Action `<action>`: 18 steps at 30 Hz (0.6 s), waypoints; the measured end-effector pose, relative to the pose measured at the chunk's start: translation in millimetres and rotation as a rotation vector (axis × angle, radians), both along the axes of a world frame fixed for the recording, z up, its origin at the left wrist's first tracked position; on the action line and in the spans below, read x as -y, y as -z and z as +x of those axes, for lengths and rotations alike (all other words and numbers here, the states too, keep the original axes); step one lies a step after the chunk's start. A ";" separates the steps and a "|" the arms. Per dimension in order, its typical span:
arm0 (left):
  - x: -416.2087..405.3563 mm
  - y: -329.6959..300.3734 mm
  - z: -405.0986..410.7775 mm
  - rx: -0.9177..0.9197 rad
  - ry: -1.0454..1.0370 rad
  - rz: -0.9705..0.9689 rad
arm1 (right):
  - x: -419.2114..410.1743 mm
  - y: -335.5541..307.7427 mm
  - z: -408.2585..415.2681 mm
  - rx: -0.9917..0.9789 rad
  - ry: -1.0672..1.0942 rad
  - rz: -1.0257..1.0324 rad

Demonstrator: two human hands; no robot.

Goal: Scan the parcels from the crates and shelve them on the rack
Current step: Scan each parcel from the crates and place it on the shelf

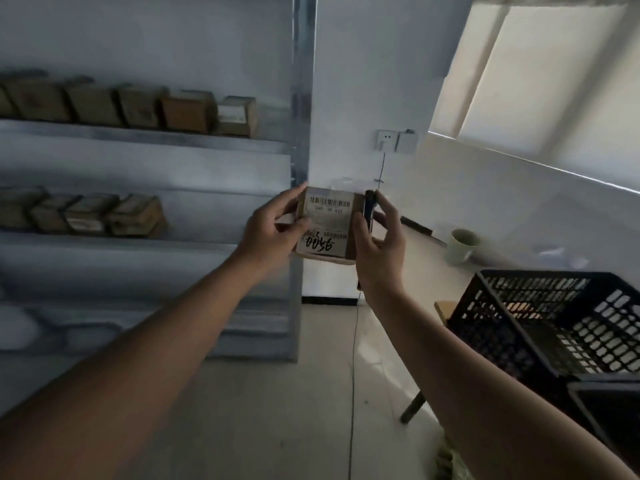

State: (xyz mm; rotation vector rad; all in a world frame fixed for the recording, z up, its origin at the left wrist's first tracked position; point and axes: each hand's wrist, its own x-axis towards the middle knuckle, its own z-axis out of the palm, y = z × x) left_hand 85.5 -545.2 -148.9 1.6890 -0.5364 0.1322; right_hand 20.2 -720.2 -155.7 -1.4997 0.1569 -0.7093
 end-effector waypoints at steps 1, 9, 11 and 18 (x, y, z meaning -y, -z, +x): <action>-20.7 1.1 5.9 0.004 -0.016 0.001 | -20.2 1.8 7.7 -0.002 0.000 -0.003; -166.4 1.8 53.3 0.015 -0.109 0.065 | -160.6 5.2 68.3 -0.056 -0.097 0.036; -193.1 1.4 65.7 0.011 -0.128 0.087 | -185.5 6.7 83.8 -0.076 -0.133 0.053; -259.6 15.3 125.2 0.029 -0.201 0.153 | -248.3 26.0 160.9 -0.118 -0.186 0.031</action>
